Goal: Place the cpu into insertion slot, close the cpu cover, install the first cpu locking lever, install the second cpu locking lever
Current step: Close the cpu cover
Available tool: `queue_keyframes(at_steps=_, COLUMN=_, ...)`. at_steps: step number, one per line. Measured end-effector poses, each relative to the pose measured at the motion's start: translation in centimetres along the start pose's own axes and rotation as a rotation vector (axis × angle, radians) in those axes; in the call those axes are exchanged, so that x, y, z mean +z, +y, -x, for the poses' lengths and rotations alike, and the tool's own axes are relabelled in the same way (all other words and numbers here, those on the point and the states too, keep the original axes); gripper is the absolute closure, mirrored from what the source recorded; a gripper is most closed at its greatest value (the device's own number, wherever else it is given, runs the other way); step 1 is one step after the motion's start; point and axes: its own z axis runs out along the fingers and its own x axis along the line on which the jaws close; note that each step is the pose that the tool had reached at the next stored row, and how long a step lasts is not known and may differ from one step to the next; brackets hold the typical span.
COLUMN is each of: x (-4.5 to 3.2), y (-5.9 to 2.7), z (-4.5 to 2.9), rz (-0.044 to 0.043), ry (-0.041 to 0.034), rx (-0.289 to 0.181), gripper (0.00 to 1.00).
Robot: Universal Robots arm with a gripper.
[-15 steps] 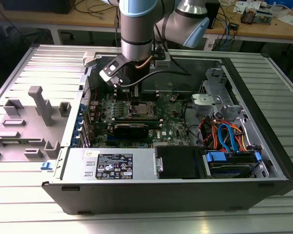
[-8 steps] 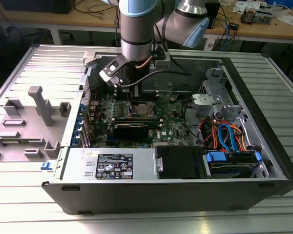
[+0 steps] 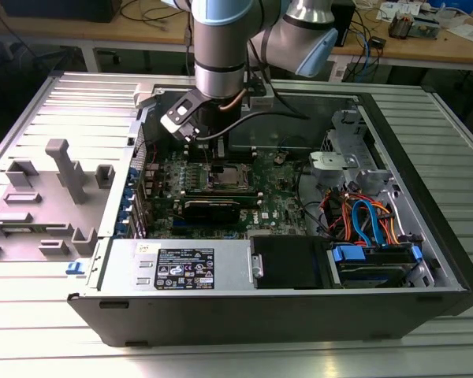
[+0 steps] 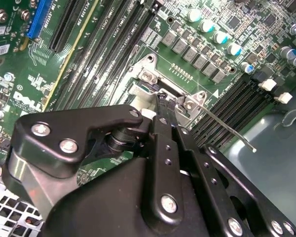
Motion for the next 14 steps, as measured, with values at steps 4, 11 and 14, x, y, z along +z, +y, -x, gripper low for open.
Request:
queue_keyframes(at_steps=4, x=0.61, y=-0.10, z=-0.03, rz=0.0000, ry=0.0000, rx=0.000, gripper=0.89)
queue_keyframes(at_steps=11, x=1.30, y=-0.19, z=-0.07, rz=0.0000, ry=-0.0001, rx=0.000, gripper=0.89)
queue_keyframes(at_steps=14, x=1.38, y=-0.21, z=-0.07, rz=-0.0002, ry=-0.0011, rx=0.000, gripper=0.89)
